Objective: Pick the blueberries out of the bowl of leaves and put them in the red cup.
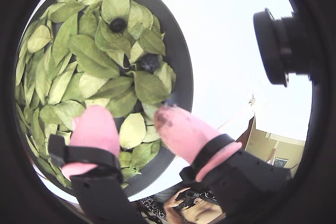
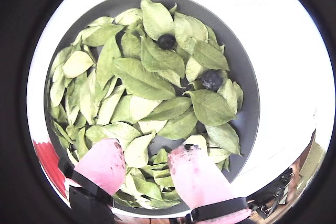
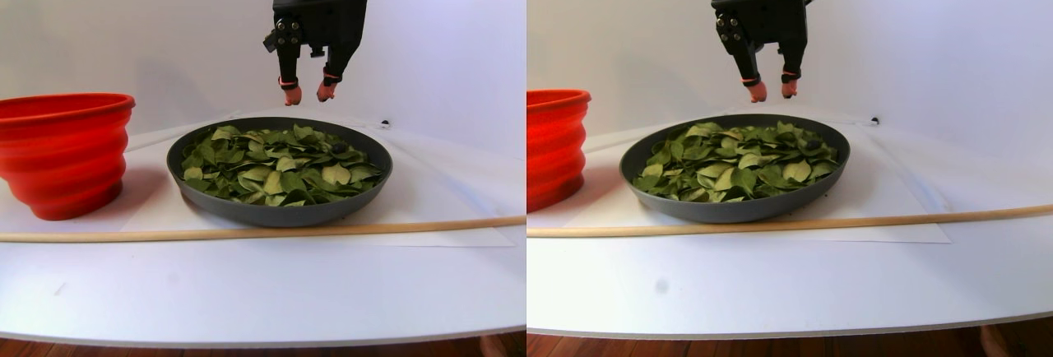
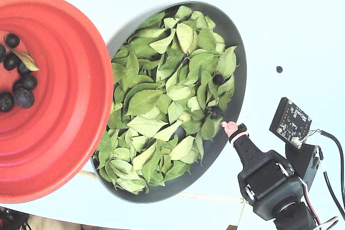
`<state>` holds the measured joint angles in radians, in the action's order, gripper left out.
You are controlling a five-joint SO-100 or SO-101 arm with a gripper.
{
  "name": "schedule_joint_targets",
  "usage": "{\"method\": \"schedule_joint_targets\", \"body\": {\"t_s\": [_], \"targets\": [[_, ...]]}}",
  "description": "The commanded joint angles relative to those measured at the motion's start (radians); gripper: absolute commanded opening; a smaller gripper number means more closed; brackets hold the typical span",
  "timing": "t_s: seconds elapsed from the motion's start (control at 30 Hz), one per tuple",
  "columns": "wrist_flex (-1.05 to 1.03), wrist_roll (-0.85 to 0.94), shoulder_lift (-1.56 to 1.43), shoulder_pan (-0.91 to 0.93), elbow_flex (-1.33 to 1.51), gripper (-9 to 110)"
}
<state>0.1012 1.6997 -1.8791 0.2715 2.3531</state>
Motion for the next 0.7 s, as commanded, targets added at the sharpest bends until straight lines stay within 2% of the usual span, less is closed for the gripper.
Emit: {"method": "schedule_joint_targets", "body": {"t_s": [0.0,0.67], "targets": [[0.041,0.011,0.008,0.032,-0.055,16],[0.126,0.025,0.230,0.109,-0.196,16]]}}
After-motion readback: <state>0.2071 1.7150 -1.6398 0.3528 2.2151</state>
